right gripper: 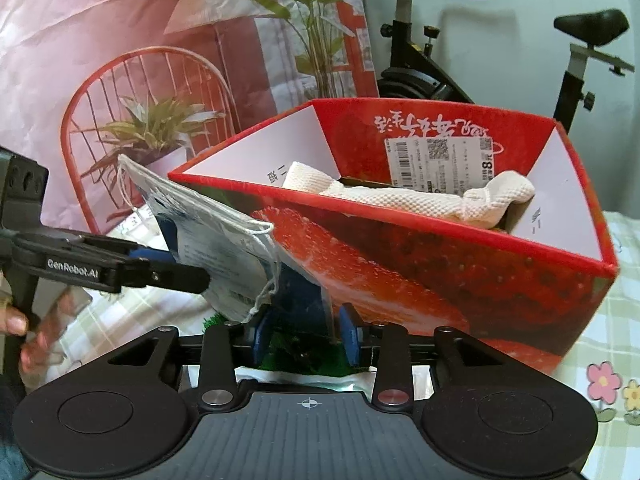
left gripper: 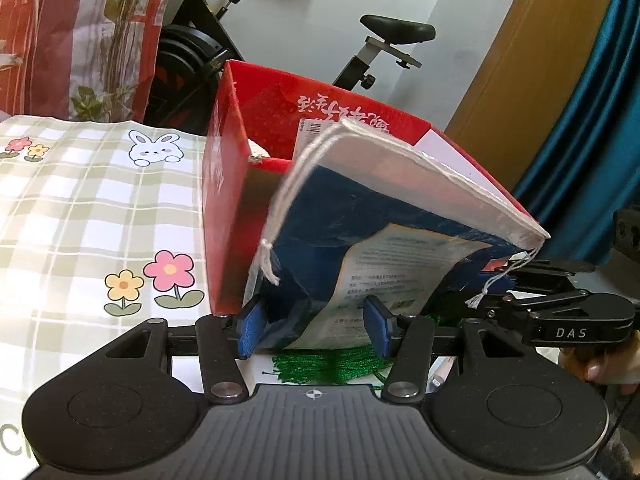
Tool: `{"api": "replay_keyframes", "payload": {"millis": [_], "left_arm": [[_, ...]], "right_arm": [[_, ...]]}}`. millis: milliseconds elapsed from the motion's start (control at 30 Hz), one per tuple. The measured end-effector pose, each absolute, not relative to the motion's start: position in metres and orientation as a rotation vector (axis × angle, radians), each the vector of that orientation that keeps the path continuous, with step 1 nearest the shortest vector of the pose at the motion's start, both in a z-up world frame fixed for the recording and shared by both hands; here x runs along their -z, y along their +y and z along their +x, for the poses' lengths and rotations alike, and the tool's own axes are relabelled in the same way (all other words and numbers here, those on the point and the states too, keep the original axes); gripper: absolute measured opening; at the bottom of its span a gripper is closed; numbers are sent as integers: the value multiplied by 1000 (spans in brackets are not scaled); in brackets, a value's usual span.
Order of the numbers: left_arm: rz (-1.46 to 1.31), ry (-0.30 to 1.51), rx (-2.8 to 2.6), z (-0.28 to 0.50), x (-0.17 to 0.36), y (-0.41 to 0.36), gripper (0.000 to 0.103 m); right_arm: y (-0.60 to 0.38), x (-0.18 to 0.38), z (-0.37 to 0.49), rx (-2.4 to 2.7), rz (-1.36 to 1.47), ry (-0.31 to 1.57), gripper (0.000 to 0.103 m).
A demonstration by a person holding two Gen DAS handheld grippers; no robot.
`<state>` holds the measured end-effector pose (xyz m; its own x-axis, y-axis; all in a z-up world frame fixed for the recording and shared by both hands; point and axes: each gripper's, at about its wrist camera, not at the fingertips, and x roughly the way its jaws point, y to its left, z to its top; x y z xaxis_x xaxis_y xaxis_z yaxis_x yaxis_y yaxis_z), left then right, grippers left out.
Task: Organize soft objects
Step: 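Lift the blue packaged bag with the left tool and lower it into the red box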
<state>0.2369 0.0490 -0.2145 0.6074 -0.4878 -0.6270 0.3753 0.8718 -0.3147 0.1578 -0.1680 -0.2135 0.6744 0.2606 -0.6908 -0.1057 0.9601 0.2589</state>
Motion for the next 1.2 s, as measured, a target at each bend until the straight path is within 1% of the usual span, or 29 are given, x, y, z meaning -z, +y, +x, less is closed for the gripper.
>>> {"api": "replay_keyframes", "payload": {"millis": [33,67,167,233,467,800,967,1100,1200], "left_arm": [[-152,766,500,236,214,48,55],[-150,765,499,236,213,47,53],[-146,770,500,234,211,49,41],[-157,767,506,232,208,53,38],[-158,697,518,216,180,55,38],[-141,520,540,190,114,46,38],[-138,442,563,192,84,33,38],[-149,428,578,209,78,20,38],[-186,483,582,234,87,15,38]], "right_arm": [[-168,214,159,-208,217,803,31],[-169,214,159,-207,229,802,28],[-170,212,160,-205,255,796,21],[-170,209,158,-209,262,784,19],[-168,180,149,-217,260,706,17],[-175,113,137,-235,226,564,17],[-186,84,134,-226,209,507,17],[-200,73,142,-194,198,497,17],[-214,76,153,-167,216,523,17]]}}
